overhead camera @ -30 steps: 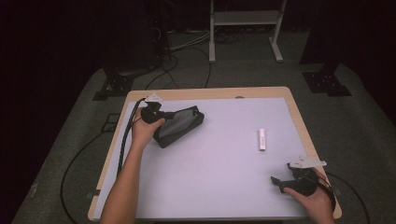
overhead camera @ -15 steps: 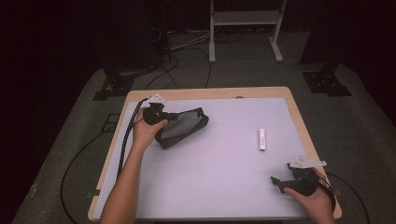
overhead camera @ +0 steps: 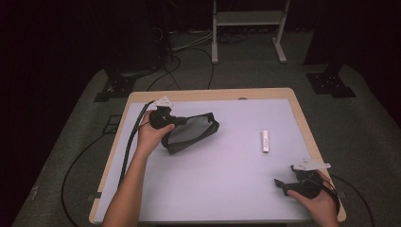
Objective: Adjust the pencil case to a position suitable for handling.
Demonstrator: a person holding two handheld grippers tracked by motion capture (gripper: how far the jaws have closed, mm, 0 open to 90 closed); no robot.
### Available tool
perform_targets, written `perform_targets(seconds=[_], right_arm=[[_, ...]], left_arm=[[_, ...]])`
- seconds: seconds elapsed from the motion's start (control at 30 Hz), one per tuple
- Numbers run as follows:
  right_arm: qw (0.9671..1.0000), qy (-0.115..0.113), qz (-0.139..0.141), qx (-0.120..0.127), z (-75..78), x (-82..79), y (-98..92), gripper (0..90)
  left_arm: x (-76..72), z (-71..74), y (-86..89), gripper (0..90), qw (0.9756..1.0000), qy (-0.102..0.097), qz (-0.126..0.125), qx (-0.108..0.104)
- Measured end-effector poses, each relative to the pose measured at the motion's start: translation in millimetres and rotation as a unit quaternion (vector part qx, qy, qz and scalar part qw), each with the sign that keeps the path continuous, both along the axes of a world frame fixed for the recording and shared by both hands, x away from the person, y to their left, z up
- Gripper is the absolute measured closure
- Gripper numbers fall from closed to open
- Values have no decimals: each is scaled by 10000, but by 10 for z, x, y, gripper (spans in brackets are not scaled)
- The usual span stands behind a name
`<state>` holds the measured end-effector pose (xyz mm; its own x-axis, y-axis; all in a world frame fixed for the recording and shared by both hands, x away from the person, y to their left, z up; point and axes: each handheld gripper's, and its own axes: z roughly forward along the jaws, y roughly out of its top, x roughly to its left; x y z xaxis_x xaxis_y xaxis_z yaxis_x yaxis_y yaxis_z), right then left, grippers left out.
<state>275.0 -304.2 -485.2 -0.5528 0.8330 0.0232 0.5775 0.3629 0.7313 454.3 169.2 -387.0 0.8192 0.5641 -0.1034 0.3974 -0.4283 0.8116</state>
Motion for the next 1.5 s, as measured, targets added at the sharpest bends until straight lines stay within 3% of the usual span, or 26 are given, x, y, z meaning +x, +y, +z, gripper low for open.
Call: perform_targets(seconds=[0.4,0.93,1.5], right_arm=[[10000,-6,2,-3,0,1,0,106],[10000,0,0,-3,0,0,1,106],[10000,0,-3,-2,0,0,1,106]], left_arm=[[-175,76,-167,887,9994,21,-358,-4],[-430,25,-346,887,9958,161,-900,-75],[-629,-20,-476,887,9880,238,-1525,-13]])
